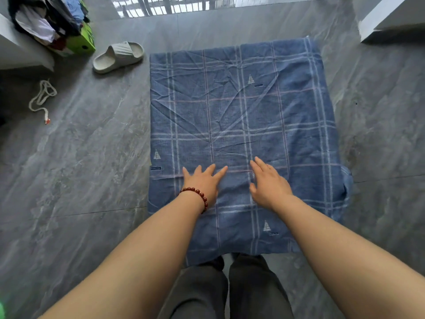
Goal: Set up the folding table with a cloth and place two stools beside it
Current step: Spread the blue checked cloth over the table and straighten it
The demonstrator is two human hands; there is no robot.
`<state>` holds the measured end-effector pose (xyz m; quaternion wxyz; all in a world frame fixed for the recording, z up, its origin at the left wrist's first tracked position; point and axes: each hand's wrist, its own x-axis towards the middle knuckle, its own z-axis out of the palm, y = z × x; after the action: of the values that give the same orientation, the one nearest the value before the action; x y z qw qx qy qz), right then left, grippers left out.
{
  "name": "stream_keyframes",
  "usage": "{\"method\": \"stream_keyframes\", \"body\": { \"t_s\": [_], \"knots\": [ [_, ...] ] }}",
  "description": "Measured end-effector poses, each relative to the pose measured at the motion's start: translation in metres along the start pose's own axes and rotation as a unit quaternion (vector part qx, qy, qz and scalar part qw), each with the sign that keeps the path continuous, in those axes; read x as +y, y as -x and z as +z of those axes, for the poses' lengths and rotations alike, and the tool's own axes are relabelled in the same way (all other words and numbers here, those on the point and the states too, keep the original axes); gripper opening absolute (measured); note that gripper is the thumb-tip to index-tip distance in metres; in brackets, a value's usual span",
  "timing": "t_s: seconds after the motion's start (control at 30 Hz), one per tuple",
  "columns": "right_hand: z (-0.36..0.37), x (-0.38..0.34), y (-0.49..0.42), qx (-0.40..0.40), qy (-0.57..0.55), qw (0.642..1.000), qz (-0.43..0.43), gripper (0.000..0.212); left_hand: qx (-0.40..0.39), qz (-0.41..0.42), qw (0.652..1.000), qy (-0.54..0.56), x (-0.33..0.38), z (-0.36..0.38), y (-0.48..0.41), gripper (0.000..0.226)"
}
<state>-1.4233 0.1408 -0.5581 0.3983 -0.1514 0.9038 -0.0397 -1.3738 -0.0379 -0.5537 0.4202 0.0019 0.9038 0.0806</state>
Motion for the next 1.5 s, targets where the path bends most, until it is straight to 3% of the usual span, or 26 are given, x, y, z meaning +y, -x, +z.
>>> {"method": "stream_keyframes", "body": {
  "t_s": [0.23, 0.5, 0.67, 0.9, 1.27, 1.5],
  "knots": [
    [-0.045, 0.022, -0.028, 0.087, -0.123, 0.987, -0.050, 0.051, 0.074, 0.017, 0.992, 0.101, 0.038, -0.045, -0.030, 0.059],
    [-0.093, 0.073, -0.048, 0.161, -0.224, 0.958, -0.081, 0.042, 0.149, 0.018, 0.939, 0.310, 0.114, -0.080, -0.076, 0.053],
    [-0.111, 0.121, -0.056, 0.208, -0.277, 0.936, -0.065, 0.035, 0.164, -0.002, 0.923, 0.348, 0.166, -0.102, -0.111, 0.050],
    [-0.113, 0.189, -0.069, 0.256, -0.340, 0.905, -0.005, 0.030, 0.150, -0.043, 0.928, 0.339, 0.214, -0.110, -0.151, 0.053],
    [-0.094, 0.219, -0.077, 0.196, -0.395, 0.895, 0.067, 0.030, 0.150, -0.126, 0.934, 0.298, 0.253, -0.107, -0.165, 0.066],
    [-0.075, 0.226, -0.076, -0.018, -0.320, 0.941, 0.111, 0.063, 0.115, -0.139, 0.930, 0.321, 0.247, -0.112, -0.160, 0.037]
  ]
}}
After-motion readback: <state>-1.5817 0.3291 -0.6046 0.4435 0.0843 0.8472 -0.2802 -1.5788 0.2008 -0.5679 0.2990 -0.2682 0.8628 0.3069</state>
